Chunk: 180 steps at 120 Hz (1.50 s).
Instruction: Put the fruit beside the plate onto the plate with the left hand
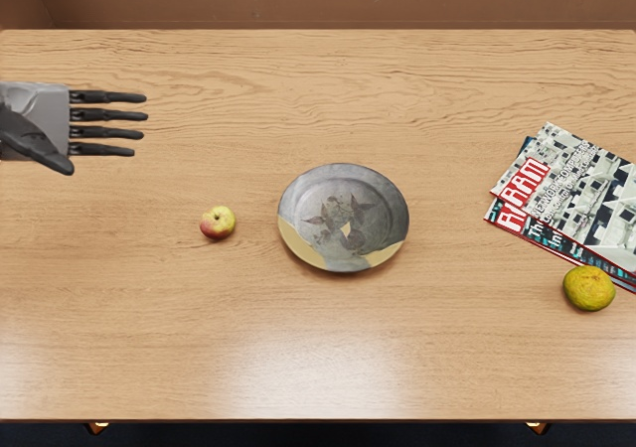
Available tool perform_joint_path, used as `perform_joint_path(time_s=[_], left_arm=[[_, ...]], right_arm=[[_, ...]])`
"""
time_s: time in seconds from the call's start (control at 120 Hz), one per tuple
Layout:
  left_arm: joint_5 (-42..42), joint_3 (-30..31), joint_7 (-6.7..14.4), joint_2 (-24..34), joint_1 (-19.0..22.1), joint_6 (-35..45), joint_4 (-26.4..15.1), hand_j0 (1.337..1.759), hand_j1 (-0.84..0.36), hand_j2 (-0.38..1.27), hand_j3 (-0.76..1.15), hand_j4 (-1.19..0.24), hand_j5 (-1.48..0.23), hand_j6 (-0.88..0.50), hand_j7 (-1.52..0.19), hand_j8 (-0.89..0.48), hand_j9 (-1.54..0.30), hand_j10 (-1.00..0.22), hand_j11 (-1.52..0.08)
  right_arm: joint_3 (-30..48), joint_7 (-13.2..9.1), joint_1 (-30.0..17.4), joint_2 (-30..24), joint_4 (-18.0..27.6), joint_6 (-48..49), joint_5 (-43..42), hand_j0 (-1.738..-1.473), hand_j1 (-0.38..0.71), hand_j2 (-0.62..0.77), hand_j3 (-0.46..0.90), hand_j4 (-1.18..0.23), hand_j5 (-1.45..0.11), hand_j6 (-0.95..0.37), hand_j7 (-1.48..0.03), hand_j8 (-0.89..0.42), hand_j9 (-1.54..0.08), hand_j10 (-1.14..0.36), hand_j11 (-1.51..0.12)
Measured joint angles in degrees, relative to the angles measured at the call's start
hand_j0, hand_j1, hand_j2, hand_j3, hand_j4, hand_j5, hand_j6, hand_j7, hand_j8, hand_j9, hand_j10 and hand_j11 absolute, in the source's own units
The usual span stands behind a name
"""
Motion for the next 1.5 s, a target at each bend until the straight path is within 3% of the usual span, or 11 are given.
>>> perform_joint_path(time_s=[0.142,0.225,0.442,0.592,0.692,0.825,0.983,1.083,1.317,1.5], left_arm=[[0.1,0.0,0.0,0.0,-0.2,0.0,-0.9,1.658,0.33,0.0,0.0,-0.01,-0.02,-0.01,-0.02,-0.01,-0.02,-0.02,-0.02],[3.8,-0.1,0.0,0.0,-3.3,0.0,-1.1,1.658,0.33,0.0,0.0,-0.01,-0.02,-0.01,-0.02,-0.01,-0.02,-0.01,-0.02],[32.6,-3.7,0.0,-6.4,-3.6,0.3,-2.0,1.658,0.29,0.01,0.0,-0.05,-0.06,-0.05,-0.06,-0.05,-0.06,-0.05,-0.06],[55.4,-3.9,0.0,-9.1,-0.5,12.2,-9.2,1.658,0.28,0.01,0.0,-0.06,-0.08,-0.06,-0.08,-0.06,-0.08,-0.06,-0.08],[63.6,-3.6,0.0,-10.2,0.2,18.5,-11.6,1.658,0.28,0.01,0.0,-0.07,-0.08,-0.07,-0.08,-0.07,-0.08,-0.07,-0.08],[68.1,-2.9,-0.3,-11.6,1.2,22.1,-12.7,1.658,0.28,0.01,0.0,-0.06,-0.08,-0.06,-0.08,-0.06,-0.08,-0.06,-0.08],[70.8,-2.6,-8.5,-12.4,3.6,23.1,-14.7,1.658,0.29,0.01,0.0,-0.06,-0.07,-0.06,-0.07,-0.06,-0.07,-0.06,-0.07],[71.2,-2.5,-11.3,-13.4,4.1,22.3,-16.7,1.658,0.29,0.01,0.0,-0.05,-0.06,-0.06,-0.06,-0.06,-0.06,-0.05,-0.06],[71.3,-2.5,-12.5,-15.7,7.5,21.1,-18.8,1.658,0.29,0.01,0.0,-0.05,-0.06,-0.05,-0.06,-0.05,-0.06,-0.05,-0.06],[74.2,-1.6,-12.4,-19.9,9.0,23.0,-15.6,1.658,0.28,0.01,0.0,-0.06,-0.08,-0.07,-0.08,-0.07,-0.08,-0.06,-0.08]], right_arm=[[-0.3,-0.2,0.2,0.0,0.0,0.0,-0.1,-1.658,-0.35,0.0,0.0,0.0,0.0,0.0,0.0,0.0,0.0,0.0,0.0],[-0.4,-0.2,0.3,0.0,0.0,0.0,-0.2,-1.658,-0.35,0.0,0.0,0.0,0.0,0.0,0.0,0.0,0.0,0.0,0.0],[-0.4,-0.3,0.4,0.0,0.0,0.0,-0.3,-1.658,-0.35,0.0,0.0,0.0,0.0,0.0,0.0,0.0,0.0,0.0,0.0],[-0.4,-0.3,0.7,0.0,0.0,0.0,-0.2,-1.658,-0.35,0.0,0.0,0.0,0.0,0.0,0.0,0.0,0.0,0.0,0.0],[-0.3,-0.2,0.8,0.0,0.0,0.0,-0.2,-1.658,-0.35,0.0,0.0,0.0,0.0,0.0,0.0,0.0,0.0,0.0,0.0],[-0.2,-0.2,0.9,0.0,0.0,0.0,-0.1,-1.658,-0.35,0.0,0.0,0.0,0.0,0.0,0.0,0.0,0.0,0.0,0.0],[0.0,-0.1,0.9,0.0,0.0,0.0,-0.1,-1.658,-0.35,0.0,0.0,0.0,0.0,0.0,0.0,0.0,0.0,0.0,0.0],[-0.1,-0.1,0.9,0.0,0.0,0.0,-0.1,-1.658,-0.35,0.0,0.0,0.0,0.0,0.0,0.0,0.0,0.0,0.0,0.0],[-0.3,0.0,1.1,0.0,0.0,0.0,-0.1,-1.658,-0.35,0.0,0.0,0.0,0.0,0.0,0.0,0.0,0.0,0.0,0.0],[-0.5,0.0,1.2,0.0,0.0,0.0,-0.1,-1.658,-0.35,0.0,0.0,0.0,0.0,0.0,0.0,0.0,0.0,0.0,0.0]])
